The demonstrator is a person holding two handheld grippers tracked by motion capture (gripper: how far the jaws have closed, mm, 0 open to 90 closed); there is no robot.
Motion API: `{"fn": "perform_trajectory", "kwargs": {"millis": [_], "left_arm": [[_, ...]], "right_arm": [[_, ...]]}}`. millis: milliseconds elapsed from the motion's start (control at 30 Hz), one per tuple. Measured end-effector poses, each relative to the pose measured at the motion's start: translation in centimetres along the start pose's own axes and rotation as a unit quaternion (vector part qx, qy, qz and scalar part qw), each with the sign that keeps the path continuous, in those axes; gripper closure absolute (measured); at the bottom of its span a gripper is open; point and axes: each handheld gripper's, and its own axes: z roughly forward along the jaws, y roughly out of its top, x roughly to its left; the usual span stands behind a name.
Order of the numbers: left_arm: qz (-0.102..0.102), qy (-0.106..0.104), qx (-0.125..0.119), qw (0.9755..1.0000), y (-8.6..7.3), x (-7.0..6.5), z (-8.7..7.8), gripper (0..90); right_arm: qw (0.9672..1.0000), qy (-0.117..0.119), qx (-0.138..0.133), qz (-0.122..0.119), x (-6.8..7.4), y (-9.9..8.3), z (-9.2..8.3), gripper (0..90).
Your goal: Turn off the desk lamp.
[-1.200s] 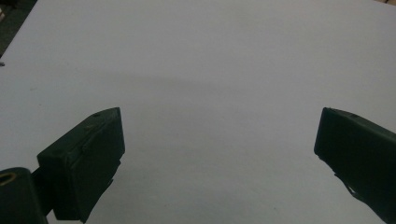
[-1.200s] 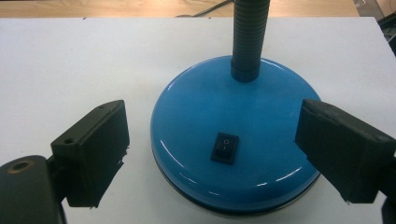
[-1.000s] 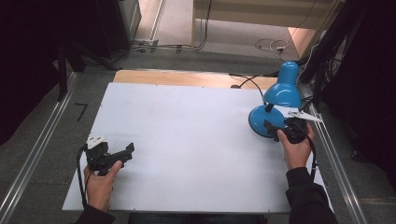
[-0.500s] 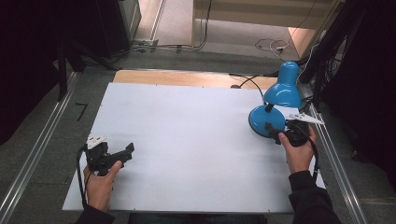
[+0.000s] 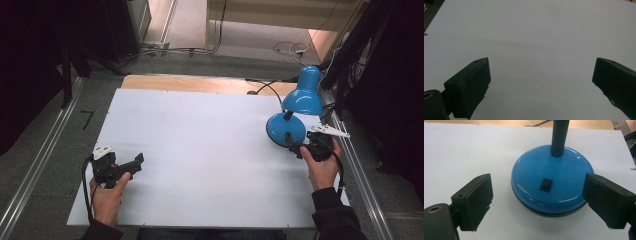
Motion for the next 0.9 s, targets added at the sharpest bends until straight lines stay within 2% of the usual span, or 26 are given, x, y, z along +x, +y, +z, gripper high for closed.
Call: {"fn": "perform_trajectory", "kwargs": {"millis": [900], "left_arm": [[0.0,0.001,0.0,1.0,0.0,0.0,0.0,2.4]], "right_arm": [[0.9999,0.012,0.004,0.001,0.1,-1.7,-1.5,8.6]]}}
